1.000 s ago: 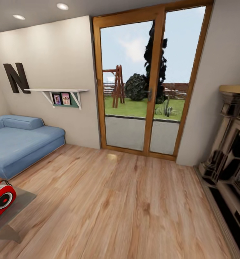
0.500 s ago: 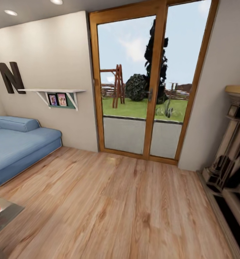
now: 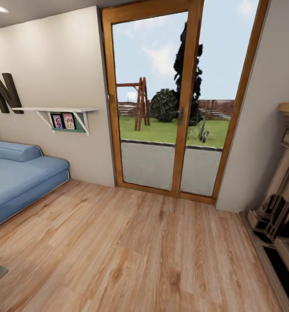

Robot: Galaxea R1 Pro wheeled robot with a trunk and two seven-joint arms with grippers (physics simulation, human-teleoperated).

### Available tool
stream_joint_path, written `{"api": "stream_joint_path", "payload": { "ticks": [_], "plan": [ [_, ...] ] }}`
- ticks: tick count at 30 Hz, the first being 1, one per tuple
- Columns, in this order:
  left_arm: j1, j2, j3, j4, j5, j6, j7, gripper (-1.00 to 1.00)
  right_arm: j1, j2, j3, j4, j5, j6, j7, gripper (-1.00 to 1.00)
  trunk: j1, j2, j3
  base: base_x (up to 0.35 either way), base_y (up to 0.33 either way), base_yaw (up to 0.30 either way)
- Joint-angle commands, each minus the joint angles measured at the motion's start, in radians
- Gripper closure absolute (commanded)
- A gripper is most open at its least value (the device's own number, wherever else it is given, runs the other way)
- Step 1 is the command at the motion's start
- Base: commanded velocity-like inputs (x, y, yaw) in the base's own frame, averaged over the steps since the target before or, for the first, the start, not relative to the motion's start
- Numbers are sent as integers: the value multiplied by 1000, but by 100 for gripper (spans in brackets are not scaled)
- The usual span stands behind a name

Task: Turn on the radio receiver that's on the table in the living room.

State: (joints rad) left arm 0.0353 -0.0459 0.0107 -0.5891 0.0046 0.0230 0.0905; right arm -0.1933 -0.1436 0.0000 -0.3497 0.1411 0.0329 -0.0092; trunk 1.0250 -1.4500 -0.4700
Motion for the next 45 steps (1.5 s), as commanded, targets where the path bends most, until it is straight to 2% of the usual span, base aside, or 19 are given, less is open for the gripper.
{"api": "stream_joint_path", "payload": {
  "ticks": [1, 39, 45],
  "plan": [
    [0, 0, 0, 0, 0, 0, 0, -100, 0, 0, 0, 0, 0, 0, 0, -100, 0, 0, 0, 325, -94, 0],
    [0, 1, 0, 0, 0, 0, 0, -100, 0, 0, 0, 0, 0, 1, 0, -100, 0, 0, 0, 325, -92, 0],
    [0, 1, 0, 0, 0, 0, 0, -100, 0, 0, 0, 0, 0, 1, 0, -100, 0, 0, 0, 325, -86, 200]
  ]
}}
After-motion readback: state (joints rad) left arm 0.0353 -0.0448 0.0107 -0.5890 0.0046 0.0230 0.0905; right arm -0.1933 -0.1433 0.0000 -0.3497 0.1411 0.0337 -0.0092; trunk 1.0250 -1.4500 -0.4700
